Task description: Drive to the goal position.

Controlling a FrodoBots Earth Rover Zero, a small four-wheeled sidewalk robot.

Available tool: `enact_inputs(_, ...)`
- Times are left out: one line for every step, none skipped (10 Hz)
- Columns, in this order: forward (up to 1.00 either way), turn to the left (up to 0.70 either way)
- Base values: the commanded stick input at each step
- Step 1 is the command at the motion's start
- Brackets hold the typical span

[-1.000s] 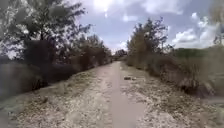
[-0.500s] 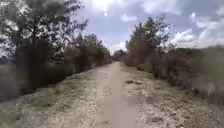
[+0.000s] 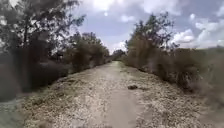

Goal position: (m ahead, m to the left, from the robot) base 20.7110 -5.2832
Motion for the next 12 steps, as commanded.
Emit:
enact_inputs(0.85, 0.0)
enact_inputs(0.85, 0.0)
enact_inputs(0.85, 0.0)
enact_inputs(0.85, 0.0)
enact_inputs(0.85, 0.0)
enact_inputs(0.85, 0.0)
enact_inputs(0.85, 0.0)
enact_inputs(0.85, 0.0)
enact_inputs(0.85, 0.0)
enact_inputs(0.85, 0.0)
enact_inputs(0.85, 0.0)
enact_inputs(0.85, 0.0)
